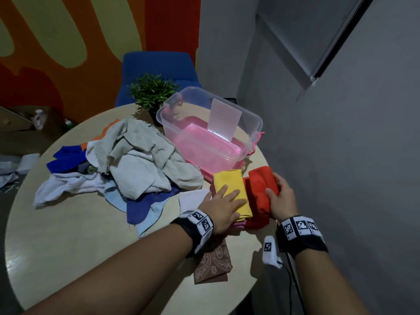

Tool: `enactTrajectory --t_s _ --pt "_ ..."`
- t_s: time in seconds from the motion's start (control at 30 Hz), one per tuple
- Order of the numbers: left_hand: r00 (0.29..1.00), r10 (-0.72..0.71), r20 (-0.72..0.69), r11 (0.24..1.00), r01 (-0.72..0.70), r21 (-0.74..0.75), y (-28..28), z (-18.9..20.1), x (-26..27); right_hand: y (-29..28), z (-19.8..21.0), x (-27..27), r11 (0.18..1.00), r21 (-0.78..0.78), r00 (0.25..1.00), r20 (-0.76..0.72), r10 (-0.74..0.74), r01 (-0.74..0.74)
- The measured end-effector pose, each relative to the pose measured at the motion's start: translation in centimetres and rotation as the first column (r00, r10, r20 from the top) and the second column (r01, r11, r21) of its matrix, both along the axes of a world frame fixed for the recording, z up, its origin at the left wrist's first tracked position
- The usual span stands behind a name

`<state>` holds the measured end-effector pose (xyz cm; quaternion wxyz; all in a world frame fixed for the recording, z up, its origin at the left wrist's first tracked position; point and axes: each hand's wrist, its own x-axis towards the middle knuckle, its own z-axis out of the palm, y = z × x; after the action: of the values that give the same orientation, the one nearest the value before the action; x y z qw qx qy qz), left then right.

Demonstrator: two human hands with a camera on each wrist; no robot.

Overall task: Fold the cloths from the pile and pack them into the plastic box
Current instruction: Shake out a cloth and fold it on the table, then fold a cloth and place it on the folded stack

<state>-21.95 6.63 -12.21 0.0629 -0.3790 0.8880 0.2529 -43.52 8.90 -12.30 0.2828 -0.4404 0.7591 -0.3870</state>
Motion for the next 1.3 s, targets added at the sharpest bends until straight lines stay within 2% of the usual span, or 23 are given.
enactTrajectory --t_s 0.07,0.13,0.23,0.3,0.37,0.47,0.53,0.6,0.73,0.87,0.93,1.03,1.1,1.17,1.23,1.3 --pt "0.998 -0.001 0.067 1.000 0.001 0.008 -0.2 -0.8 0.0 -1.1 -1.1 -0.1 0.999 0.013 0.999 0.002 0.049 -0.049" --pt "0.998 0.019 0.060 1.000 -0.019 -0.003 -0.4 -1.4 0.1 -1.6 -2.6 0.3 0.987 0.111 0.983 -0.128 0.128 -0.115" --pt "1.000 0.008 0.012 0.997 -0.007 -0.080 -1.0 -2.3 0.1 -1.1 -4.0 1.4 0.937 0.321 0.857 -0.438 0.273 -0.135" --pt "0.999 0.009 -0.035 0.993 -0.013 -0.116 -1.0 -2.6 0.0 -0.8 -4.4 1.7 0.928 0.314 0.753 -0.556 0.352 -0.202" --pt "0.997 0.033 -0.074 0.992 -0.041 -0.119 -0.7 -2.7 -0.2 -0.5 -5.0 1.5 0.905 0.293 0.724 -0.545 0.424 -0.309" --pt "0.988 0.093 -0.124 0.993 -0.100 -0.056 -0.4 -2.7 -0.4 -0.3 -5.4 1.2 0.893 0.208 0.793 -0.410 0.451 -0.400" --pt "0.987 0.099 -0.123 0.995 -0.102 -0.018 -0.6 -2.8 -0.3 -0.1 -5.5 1.3 0.878 0.192 0.791 -0.381 0.479 -0.439" --pt "0.990 0.089 -0.113 0.996 -0.090 -0.010 -0.7 -2.9 -0.2 0.0 -5.6 1.5 0.855 0.287 0.760 -0.394 0.517 -0.432" --pt "0.992 0.077 -0.097 0.997 -0.079 -0.023 -0.7 -3.2 -0.4 -0.1 -6.3 1.3 0.784 0.555 0.715 -0.424 0.555 -0.279" --pt "0.988 0.106 -0.109 0.994 -0.101 0.053 -0.6 -2.5 -0.6 -0.8 -6.4 1.3 0.724 0.644 0.651 -0.442 0.617 -0.248" --pt "0.968 0.132 -0.214 0.991 -0.121 0.065 -0.8 -1.6 -0.1 -0.9 -5.8 1.4 0.716 0.652 0.650 -0.434 0.624 -0.251" --pt "0.883 0.227 -0.411 0.964 -0.264 -0.035 -0.9 -0.3 1.9 -0.8 -4.1 1.6 0.776 0.574 0.677 -0.464 0.571 -0.261" --pt "0.831 0.343 -0.439 0.908 -0.412 -0.071 -0.9 -0.5 4.3 -0.6 -3.0 2.0 0.859 0.456 0.709 -0.524 0.472 -0.234" --pt "0.815 0.457 -0.356 0.836 -0.530 -0.141 -1.4 -1.5 7.5 -0.5 -1.8 2.8 0.942 0.275 0.745 -0.584 0.322 -0.191" --pt "0.797 0.574 -0.189 0.760 -0.604 -0.238 -2.2 -2.5 11.4 -0.6 -0.6 3.8 0.986 0.080 0.790 -0.592 0.163 -0.144" --pt "0.710 0.704 -0.026 0.677 -0.682 -0.276 -2.9 -3.5 15.2 -0.5 0.8 5.2 0.983 -0.081 0.811 -0.579 0.088 -0.164"
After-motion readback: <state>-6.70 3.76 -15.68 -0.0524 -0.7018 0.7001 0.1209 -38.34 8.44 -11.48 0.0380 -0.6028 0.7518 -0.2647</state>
